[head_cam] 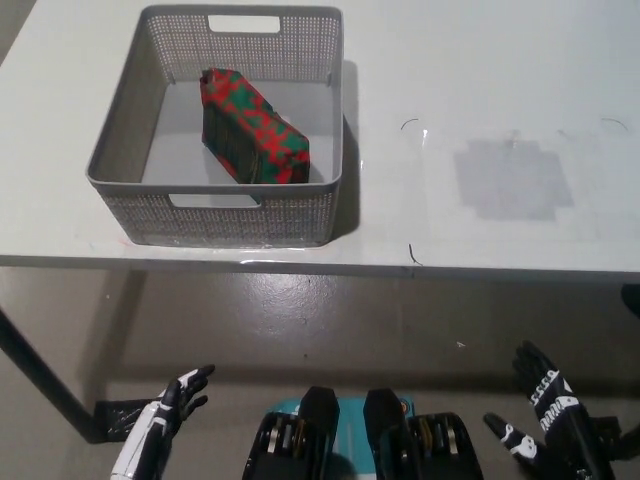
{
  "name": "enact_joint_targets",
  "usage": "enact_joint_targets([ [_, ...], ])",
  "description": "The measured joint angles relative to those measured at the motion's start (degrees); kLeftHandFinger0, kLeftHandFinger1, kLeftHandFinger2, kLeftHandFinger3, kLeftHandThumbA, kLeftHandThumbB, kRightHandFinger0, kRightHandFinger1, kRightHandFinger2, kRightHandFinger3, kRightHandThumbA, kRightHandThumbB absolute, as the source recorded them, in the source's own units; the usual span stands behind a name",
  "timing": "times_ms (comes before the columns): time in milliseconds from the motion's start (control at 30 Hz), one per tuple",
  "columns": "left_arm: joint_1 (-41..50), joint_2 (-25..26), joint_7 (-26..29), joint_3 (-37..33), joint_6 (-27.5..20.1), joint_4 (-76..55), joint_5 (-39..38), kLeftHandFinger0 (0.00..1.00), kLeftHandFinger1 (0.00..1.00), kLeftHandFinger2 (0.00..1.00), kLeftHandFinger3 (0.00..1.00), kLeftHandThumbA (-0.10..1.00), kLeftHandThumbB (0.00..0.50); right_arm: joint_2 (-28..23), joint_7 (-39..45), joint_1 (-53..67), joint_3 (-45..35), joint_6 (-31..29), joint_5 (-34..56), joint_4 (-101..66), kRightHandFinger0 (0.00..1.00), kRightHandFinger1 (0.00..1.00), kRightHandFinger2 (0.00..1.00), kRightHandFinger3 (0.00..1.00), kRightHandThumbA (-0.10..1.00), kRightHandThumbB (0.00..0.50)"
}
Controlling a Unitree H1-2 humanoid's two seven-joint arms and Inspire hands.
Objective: Use the right hand to pick up a bag of coffee beans on the right hand side and place it into a container on the left hand side
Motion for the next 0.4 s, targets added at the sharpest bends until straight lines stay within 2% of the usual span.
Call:
enact_joint_targets([
  [33, -0.09, -0.04, 0.0, 0.21, -0.1, 0.11, -0.23, 1.0, 1.0, 1.0, 1.0, 1.0, 0.179, 0.07, 0.11, -0.57, -0.17, -0.4, 0.17, 0.77, 1.0, 1.0, 1.0, 1.0, 1.0, 0.343],
  [200, -0.11, -0.08, 0.0, 0.85, -0.39, 0.3, -0.7, 1.0, 1.0, 1.0, 1.0, 1.0, 0.193, 0.21, 0.51, -1.7, -0.64, -1.23, 0.43, 2.3, 1.0, 1.0, 1.0, 1.0, 1.0, 0.337],
  [233, -0.11, -0.07, 0.01, 0.93, -0.4, 0.31, -0.69, 1.0, 1.0, 1.0, 1.0, 1.0, 0.198, 0.25, 0.64, -1.72, -0.67, -1.37, 0.46, 2.54, 1.0, 1.0, 1.0, 1.0, 1.0, 0.322],
  [400, -0.15, -0.08, 0.0, 1.11, -0.43, 0.32, -0.69, 1.0, 1.0, 1.0, 1.0, 1.0, 0.18, 0.88, 0.89, -1.71, -0.87, -1.6, 0.48, 3.06, 1.0, 1.0, 1.0, 1.0, 1.0, 0.307],
])
